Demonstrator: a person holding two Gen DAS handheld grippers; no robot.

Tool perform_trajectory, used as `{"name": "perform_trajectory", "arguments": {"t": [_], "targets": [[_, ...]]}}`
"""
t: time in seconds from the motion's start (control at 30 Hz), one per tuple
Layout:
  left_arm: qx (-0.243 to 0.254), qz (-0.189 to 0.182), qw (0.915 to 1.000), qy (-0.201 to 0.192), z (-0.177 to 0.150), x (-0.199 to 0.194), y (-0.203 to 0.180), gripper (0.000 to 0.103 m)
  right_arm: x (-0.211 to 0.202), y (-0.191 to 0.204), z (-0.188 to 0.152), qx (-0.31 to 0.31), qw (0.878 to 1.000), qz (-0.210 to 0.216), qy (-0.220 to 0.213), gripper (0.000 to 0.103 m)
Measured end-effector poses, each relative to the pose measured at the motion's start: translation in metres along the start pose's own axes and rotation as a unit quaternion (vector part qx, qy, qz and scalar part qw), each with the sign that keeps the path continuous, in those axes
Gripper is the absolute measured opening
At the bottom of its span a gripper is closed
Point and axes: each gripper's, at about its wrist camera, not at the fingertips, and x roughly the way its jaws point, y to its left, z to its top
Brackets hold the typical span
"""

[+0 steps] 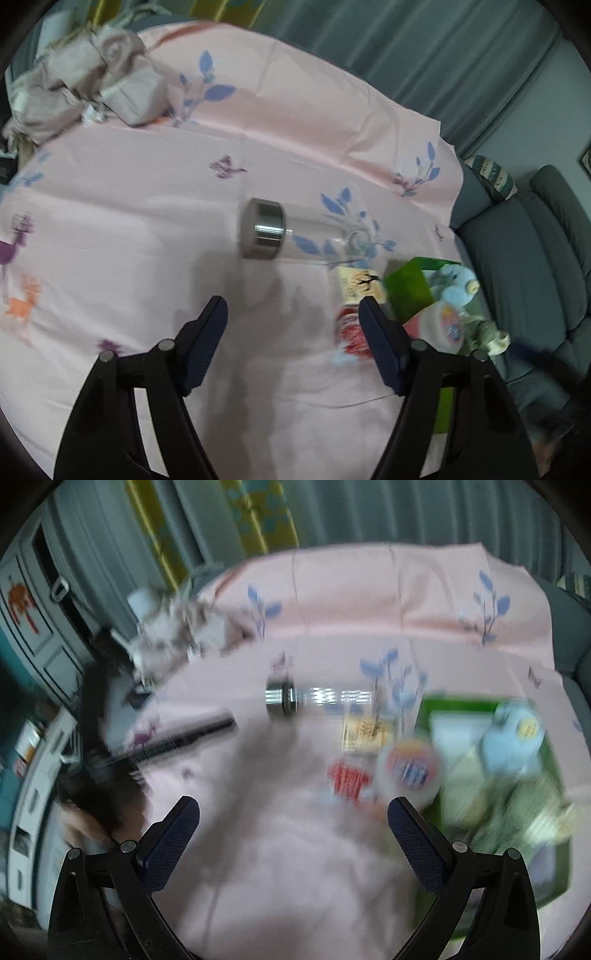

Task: Organize soft objects
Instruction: 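Grasp the small printed box with the right gripper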

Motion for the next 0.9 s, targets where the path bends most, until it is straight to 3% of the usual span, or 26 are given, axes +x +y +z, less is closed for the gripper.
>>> {"name": "perform_trajectory", "arguments": {"t": [0.03,0.1,0.2,0.3,0.43,0.67,0.77,0.9], "targets": [[0.003,0.002,1.0000,0.005,0.002,0.006,-0.004,0.065,-0.001,-0.004,0.016,0.004,1.000,0.004,0.003,0.102],[0.014,0.017,0.9996,0.018,0.005,0.024,-0.016,0.060,0.007,-0.016,0.045,0.025,0.999,0.012,0.019,0.090],[0.013,0.006,0.9992,0.039,0.006,0.049,-0.027,0.050,0.052,-0.039,0.085,0.065,0.992,0.040,0.101,0.066],[0.014,-0.001,0.9978,0.065,0.006,0.074,-0.036,0.036,0.102,-0.051,0.092,0.076,0.982,0.022,0.172,0.058],[0.015,0.000,0.9959,0.089,0.004,0.104,-0.042,0.034,0.167,-0.067,0.087,0.072,0.964,-0.030,0.256,0.056],[-0.004,-0.007,0.9949,0.100,0.002,0.126,-0.039,0.030,0.217,-0.078,0.089,0.042,0.944,-0.110,0.308,0.056],[-0.014,-0.003,0.9949,0.100,0.002,0.131,-0.037,0.030,0.227,-0.076,0.089,0.035,0.941,-0.109,0.319,0.056],[-0.019,0.002,0.9946,0.102,0.001,0.135,-0.036,0.031,0.236,-0.075,0.084,0.031,0.935,-0.111,0.335,0.068]]}}
